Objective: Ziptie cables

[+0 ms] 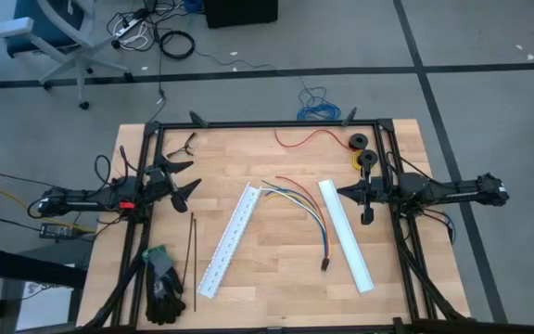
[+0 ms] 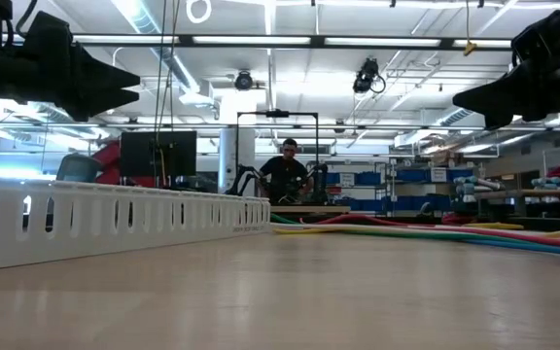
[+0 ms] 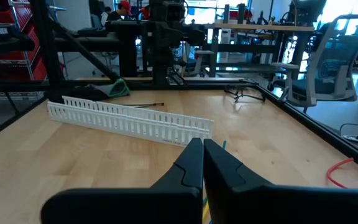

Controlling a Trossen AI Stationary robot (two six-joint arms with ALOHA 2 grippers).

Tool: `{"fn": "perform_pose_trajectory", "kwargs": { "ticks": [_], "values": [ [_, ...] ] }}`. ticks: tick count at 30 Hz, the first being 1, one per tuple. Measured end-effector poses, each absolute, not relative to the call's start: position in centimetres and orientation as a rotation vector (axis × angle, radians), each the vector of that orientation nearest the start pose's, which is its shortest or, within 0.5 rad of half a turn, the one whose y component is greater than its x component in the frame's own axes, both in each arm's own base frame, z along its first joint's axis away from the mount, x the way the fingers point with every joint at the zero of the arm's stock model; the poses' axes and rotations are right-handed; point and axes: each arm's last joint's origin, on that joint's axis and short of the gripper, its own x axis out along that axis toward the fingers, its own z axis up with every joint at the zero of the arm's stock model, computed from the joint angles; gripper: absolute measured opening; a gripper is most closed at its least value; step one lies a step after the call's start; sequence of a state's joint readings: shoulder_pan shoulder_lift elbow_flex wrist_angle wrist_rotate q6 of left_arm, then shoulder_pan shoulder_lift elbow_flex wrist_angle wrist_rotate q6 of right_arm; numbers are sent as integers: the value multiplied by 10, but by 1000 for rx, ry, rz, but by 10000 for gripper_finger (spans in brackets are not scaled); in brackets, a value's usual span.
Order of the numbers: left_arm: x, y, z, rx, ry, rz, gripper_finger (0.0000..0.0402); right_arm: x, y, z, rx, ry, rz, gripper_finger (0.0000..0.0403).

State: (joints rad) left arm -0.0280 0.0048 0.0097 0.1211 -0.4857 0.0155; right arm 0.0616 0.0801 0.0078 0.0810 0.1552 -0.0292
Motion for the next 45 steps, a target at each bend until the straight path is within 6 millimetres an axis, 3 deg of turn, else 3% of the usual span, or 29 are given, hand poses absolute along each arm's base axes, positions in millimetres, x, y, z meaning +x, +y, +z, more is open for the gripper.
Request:
{"fn": "perform_pose_trajectory", "kwargs": {
  "ticks": [11,16,21,24,32,39,45],
  "values": [
    [94,11,178,-14,-119,458,323,102,2,173,36,-67,-93,1],
    [94,11,178,-13,-119,459,323,108,2,162,175,50,-112,0],
    [94,11,178,-17,-119,458,323,121,2,151,189,181,-165,0],
    [94,11,178,3,-115,460,323,135,2,158,180,190,-173,0],
    [93,12,178,38,-109,514,323,193,6,185,50,258,-164,0],
    [93,12,179,35,-114,515,323,267,4,207,-106,315,-110,0],
    [92,12,183,14,-163,516,323,333,-12,220,-92,322,36,0]
  ]
}}
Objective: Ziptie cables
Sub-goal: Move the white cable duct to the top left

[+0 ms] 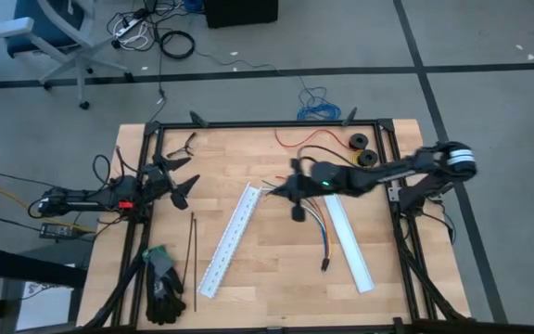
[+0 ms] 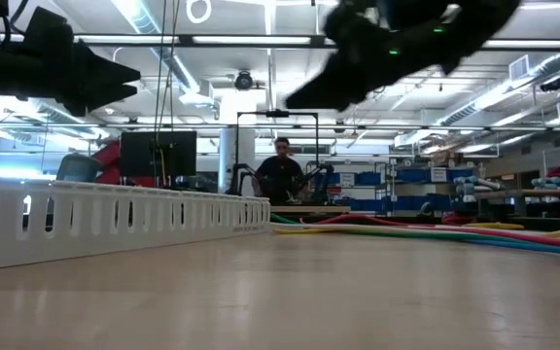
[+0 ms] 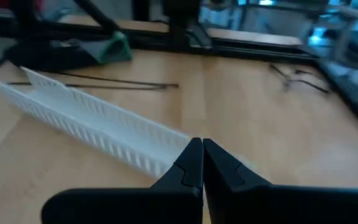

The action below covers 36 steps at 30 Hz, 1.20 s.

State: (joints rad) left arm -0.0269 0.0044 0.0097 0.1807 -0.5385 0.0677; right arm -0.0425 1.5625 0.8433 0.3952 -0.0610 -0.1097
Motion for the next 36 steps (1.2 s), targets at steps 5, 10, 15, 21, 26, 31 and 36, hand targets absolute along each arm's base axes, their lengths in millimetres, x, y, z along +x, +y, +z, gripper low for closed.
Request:
{"fn": "perform_pose_trajectory", "kwargs": {
  "ticks": [5,10,15,21,26,31,36],
  "values": [
    [92,12,183,-24,-176,489,323,383,-23,221,-142,422,116,0],
    [93,11,183,-33,-177,457,323,433,-25,222,-185,517,147,3],
    [93,11,181,-50,-165,455,323,470,-15,218,-304,633,229,30],
    [94,11,175,-95,-107,453,323,495,8,209,-454,681,347,81],
    [94,11,172,-133,-91,452,323,503,14,194,-565,720,418,94],
    [94,11,172,-156,-96,451,323,502,10,187,-587,765,422,78],
    [94,11,172,-174,-99,451,323,502,-1,186,-628,775,399,68]
  ]
}}
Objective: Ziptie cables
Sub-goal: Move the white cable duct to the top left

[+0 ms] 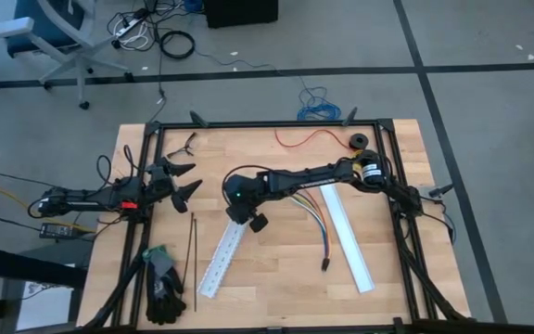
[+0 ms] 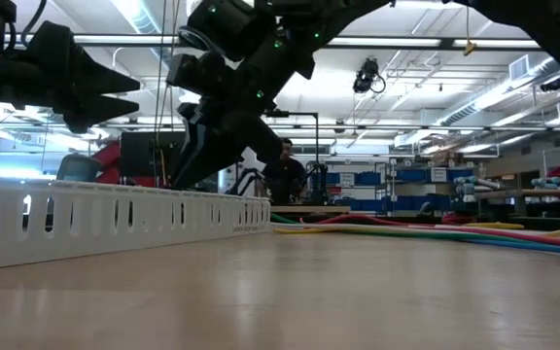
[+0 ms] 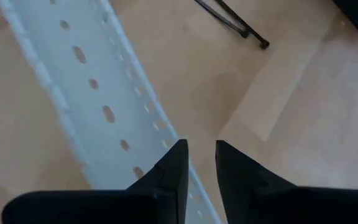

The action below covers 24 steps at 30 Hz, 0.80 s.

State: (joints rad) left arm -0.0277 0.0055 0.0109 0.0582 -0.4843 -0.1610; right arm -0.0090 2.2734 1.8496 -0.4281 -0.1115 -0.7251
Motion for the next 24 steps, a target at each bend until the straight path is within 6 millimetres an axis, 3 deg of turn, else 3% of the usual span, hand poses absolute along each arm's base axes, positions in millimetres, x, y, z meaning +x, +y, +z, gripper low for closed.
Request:
{"fn": "perform_pose_trajectory", "kwargs": {
  "ticks": [10,15,24],
  "values": [
    [94,11,172,-177,-98,451,323,495,-16,167,-696,932,410,56],
    [94,11,172,-186,-99,450,323,494,-27,165,-660,972,343,9],
    [94,11,172,-186,-98,450,323,480,-79,171,-511,1090,146,3]
  ]
}}
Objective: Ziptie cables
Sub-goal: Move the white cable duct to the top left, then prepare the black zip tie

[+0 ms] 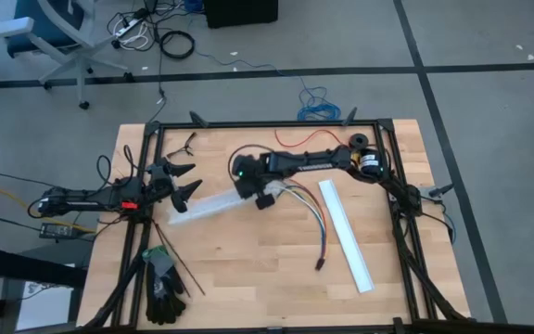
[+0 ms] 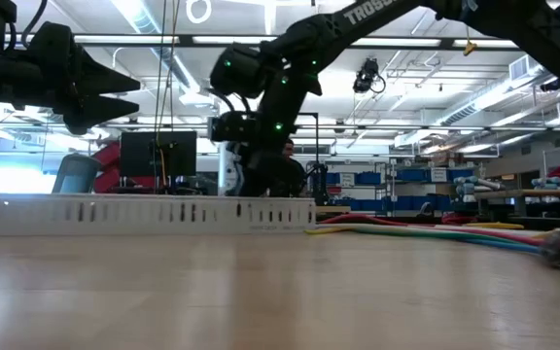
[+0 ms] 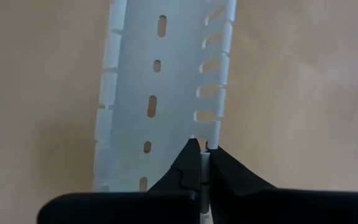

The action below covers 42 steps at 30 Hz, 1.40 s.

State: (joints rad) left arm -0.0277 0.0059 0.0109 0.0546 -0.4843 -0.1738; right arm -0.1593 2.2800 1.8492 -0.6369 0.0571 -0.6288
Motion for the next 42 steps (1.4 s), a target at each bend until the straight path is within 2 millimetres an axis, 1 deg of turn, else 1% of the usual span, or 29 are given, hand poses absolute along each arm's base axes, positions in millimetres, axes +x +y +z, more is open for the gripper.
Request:
{"fn": "perform_pose_trajectory", "kwargs": {
  "ticks": [4,8,13,16,21,26,28,30,32,37,39,42],
  "values": [
    [94,11,172,-186,-97,450,323,468,-103,177,-474,1142,112,2],
    [94,11,172,-185,-96,451,323,456,-126,181,-442,1216,40,1],
    [94,11,172,-185,-95,450,323,437,-155,179,-342,1327,-56,1],
    [95,11,171,-184,-91,451,323,428,-170,178,-274,1360,-78,5],
    [96,11,170,-179,-70,453,323,420,-183,177,-158,1342,-23,42],
    [98,11,167,-171,-39,455,323,416,-185,177,-140,1366,-14,91],
    [99,11,166,-169,-24,457,323,414,-186,180,-145,1369,-24,104],
    [100,11,165,-175,-9,458,323,412,-187,189,-156,1347,-34,110],
    [101,11,163,-172,8,460,323,409,-188,204,-167,1315,-50,110],
    [104,11,160,-165,45,464,323,396,-185,252,-171,1203,-117,110],
    [104,11,159,-162,57,465,318,388,-180,273,-145,1152,-139,110],
    [105,11,157,-155,75,469,298,380,-164,298,-84,1090,-129,110]
  ]
}}
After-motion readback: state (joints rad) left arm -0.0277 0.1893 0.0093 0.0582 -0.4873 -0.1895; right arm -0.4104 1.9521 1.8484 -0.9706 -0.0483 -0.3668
